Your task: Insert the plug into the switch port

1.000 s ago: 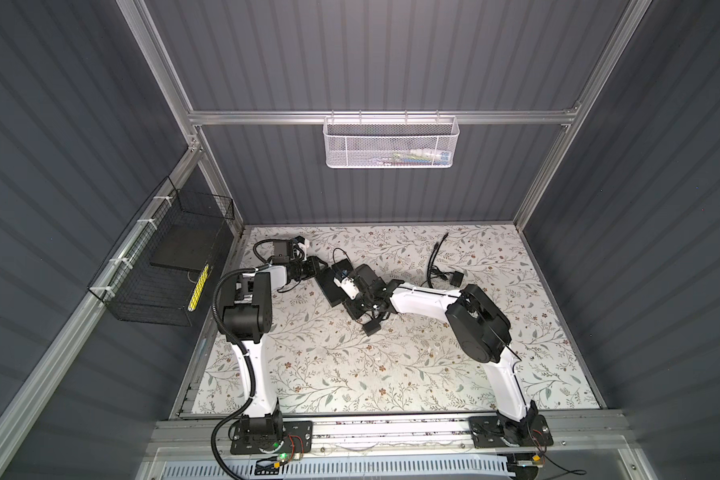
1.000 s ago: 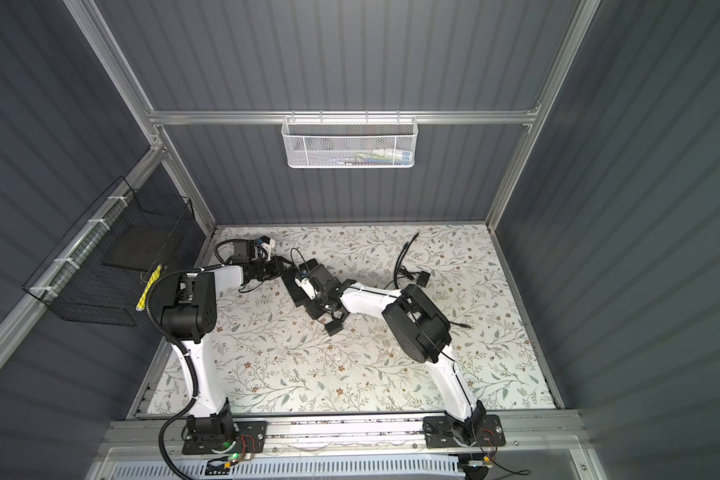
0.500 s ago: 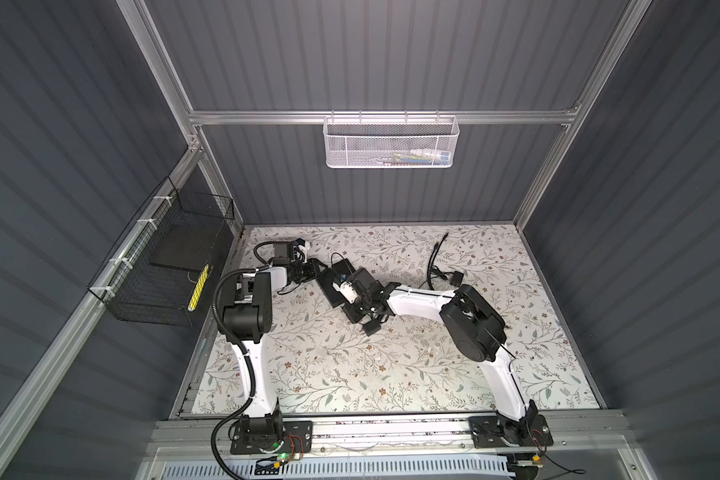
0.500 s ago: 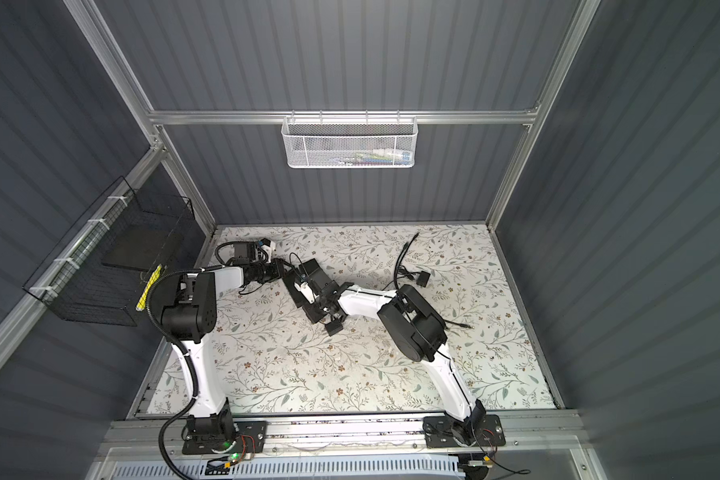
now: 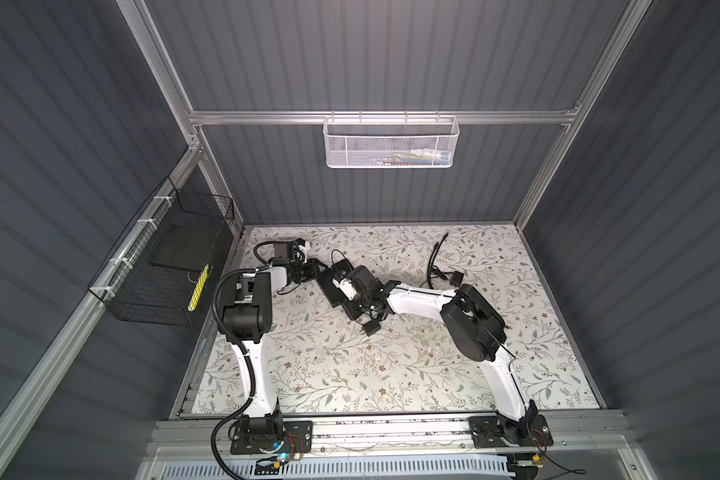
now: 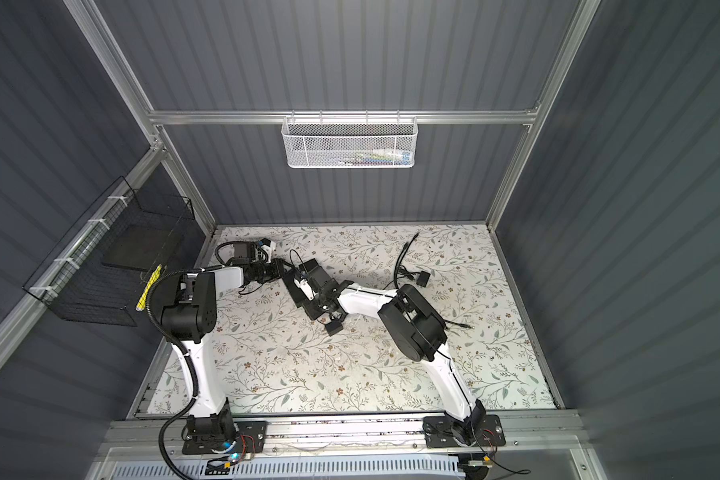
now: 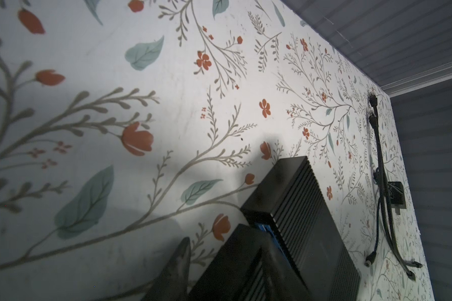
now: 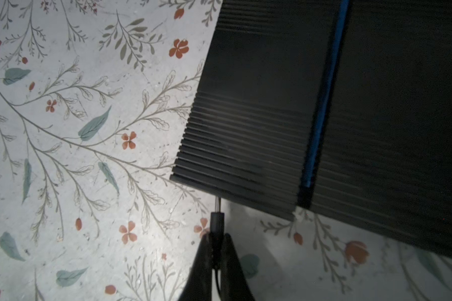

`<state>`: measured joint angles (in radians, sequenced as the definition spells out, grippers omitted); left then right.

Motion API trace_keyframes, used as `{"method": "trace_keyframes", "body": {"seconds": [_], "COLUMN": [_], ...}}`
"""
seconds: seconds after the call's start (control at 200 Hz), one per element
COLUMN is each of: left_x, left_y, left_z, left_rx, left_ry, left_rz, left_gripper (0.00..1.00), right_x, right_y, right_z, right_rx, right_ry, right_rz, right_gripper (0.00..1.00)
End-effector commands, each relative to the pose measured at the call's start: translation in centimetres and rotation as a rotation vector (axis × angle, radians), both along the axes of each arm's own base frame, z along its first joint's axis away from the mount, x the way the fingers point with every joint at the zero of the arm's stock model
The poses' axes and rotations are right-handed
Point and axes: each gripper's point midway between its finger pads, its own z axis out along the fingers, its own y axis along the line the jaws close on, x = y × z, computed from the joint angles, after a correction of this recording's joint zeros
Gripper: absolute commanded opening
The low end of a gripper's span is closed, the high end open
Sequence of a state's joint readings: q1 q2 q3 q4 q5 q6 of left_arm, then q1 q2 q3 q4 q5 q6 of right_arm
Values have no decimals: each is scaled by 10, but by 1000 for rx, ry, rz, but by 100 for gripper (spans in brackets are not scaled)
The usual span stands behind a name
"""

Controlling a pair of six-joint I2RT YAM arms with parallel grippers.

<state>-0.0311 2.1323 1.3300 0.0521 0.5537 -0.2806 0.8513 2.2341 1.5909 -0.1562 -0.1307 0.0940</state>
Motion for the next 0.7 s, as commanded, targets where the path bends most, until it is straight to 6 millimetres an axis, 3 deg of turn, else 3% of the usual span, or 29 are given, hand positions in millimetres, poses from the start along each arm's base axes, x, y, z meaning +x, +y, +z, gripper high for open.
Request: {"method": "trace_keyframes", "body": {"seconds": [0.0, 0.695], "left_x": [-5, -11], "left_y": [-1, -7], "left_z": [3, 2], "left_rx": [8, -30], "left_ry": [3, 4], "left_rz": [-19, -42], "left_gripper": [44, 44], "right_x": [9, 27], "right_y": [5, 4], "right_z": [7, -3], "right_rx": [21, 11], "right_ry": [-16, -33], "right_rz": [-14, -82], "right_gripper": [8, 8]}}
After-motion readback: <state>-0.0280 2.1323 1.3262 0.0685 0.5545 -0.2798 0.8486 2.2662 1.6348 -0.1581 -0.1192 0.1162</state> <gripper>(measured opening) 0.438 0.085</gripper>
